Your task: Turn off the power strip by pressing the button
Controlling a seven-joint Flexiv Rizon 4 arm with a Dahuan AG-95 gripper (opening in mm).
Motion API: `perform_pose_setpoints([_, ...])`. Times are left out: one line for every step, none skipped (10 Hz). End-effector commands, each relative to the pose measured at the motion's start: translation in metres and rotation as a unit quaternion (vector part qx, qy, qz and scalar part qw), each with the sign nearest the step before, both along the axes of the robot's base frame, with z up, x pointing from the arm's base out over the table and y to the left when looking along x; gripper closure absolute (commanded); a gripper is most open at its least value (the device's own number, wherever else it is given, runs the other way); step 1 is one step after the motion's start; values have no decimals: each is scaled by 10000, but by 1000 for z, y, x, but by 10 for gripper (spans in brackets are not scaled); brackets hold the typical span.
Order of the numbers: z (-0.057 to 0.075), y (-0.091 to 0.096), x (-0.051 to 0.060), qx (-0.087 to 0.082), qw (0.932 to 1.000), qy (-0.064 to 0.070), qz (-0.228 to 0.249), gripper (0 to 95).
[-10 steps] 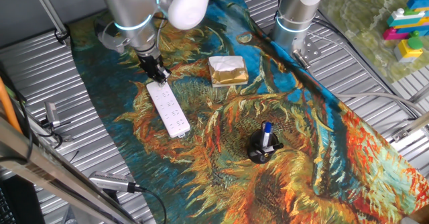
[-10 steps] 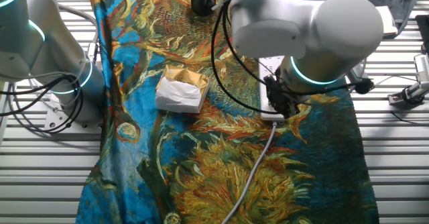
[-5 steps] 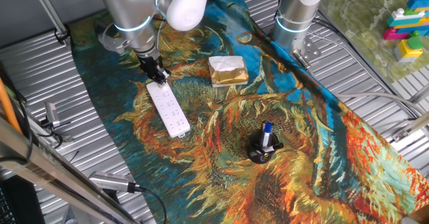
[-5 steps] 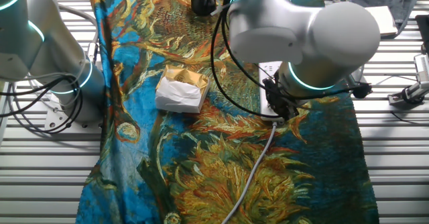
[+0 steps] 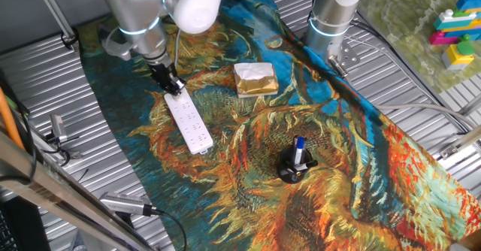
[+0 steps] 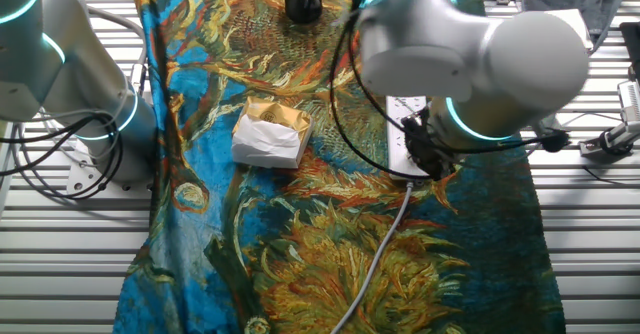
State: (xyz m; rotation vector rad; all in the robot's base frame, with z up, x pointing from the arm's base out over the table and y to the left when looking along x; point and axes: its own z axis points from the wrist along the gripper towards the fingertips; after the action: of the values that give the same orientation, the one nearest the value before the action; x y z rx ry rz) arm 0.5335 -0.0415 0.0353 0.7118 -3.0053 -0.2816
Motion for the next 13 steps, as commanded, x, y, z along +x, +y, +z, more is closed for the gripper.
perform_pose_setpoints([1,2,0,13,10000,6,-20,950])
perform_pose_setpoints([1,3,0,48,10000,17,-21,950])
perform_pose_setpoints([1,4,0,42,10000,22,-20,950])
perform_pose_setpoints([0,4,0,43,10000,24,-21,950])
perform_pose_setpoints([-1,4,1,45,10000,20,-13,950])
perform_pose_setpoints([-1,4,1,47,10000,25,-2,950])
perform_pose_setpoints([-4,4,1,48,10000,4,37,950])
perform_pose_setpoints([-6,4,2,48,10000,-3,57,950])
perform_pose_setpoints([-17,1,3,72,9999,-5,97,950])
perform_pose_setpoints([-24,0,1,306,9993,191,39,950])
perform_pose_setpoints([-24,0,1,441,9987,256,-32,950])
perform_pose_setpoints([-9,3,-2,352,9987,352,-97,950])
perform_pose_setpoints([11,8,-4,224,9989,375,-140,950])
